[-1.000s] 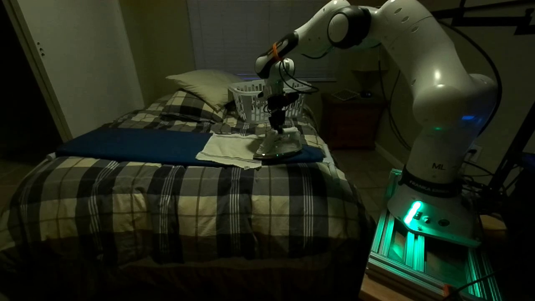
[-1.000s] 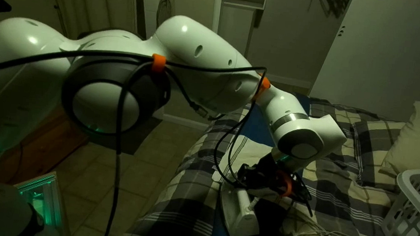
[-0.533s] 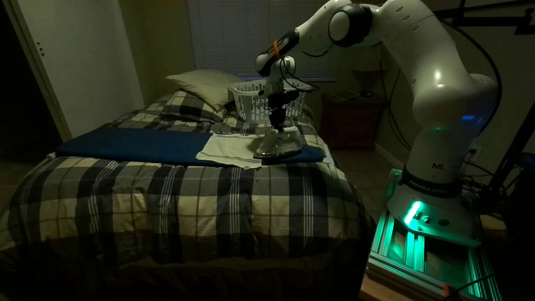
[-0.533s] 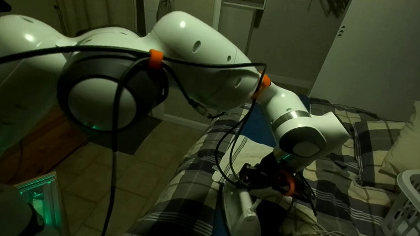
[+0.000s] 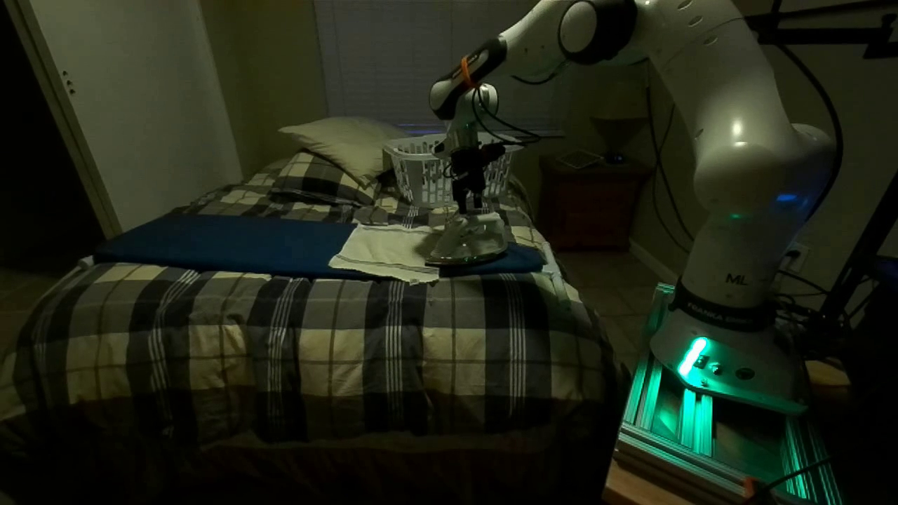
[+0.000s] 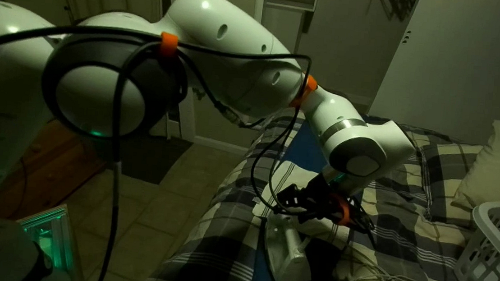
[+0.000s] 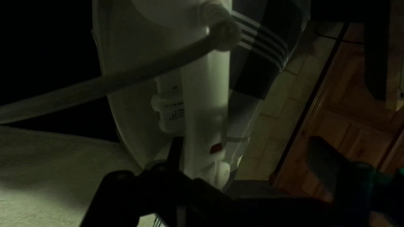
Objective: Use the pressing iron to straighten the towel
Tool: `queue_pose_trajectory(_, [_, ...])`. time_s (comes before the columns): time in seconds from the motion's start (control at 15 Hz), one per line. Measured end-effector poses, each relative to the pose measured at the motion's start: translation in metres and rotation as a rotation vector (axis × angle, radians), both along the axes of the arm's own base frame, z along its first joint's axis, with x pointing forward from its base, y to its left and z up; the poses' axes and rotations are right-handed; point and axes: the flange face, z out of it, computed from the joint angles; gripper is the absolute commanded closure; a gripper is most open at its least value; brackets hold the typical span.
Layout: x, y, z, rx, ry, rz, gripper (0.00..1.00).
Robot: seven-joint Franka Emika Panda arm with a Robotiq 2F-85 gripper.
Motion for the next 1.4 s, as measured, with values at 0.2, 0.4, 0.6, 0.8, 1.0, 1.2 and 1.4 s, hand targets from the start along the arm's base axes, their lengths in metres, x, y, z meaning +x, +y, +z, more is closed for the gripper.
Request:
queue_pose_trajectory(0.2, [-0.006, 0.003, -0.004, -0.005, 0.019, 0.010, 0.00])
queue_pose_trajectory(0.4, [-0.005, 0.003, 0.005, -0.019, -0.013, 0.006, 0.00])
queue_pose_trajectory(0.6, [0.008, 0.004, 0.045, -0.073, -0.160, -0.010, 0.00])
queue_pose_trajectory(0.8, [0.020, 0.014, 0.098, -0.132, -0.329, -0.047, 0.00])
queue_pose_trajectory(1.0, [0.027, 0.033, 0.138, -0.177, -0.476, -0.115, 0.00])
queue_pose_trajectory(1.2, [0.027, 0.052, 0.158, -0.210, -0.561, -0.187, 0.00])
queue_pose_trajectory(1.4, [0.023, 0.067, 0.166, -0.231, -0.605, -0.250, 0.00])
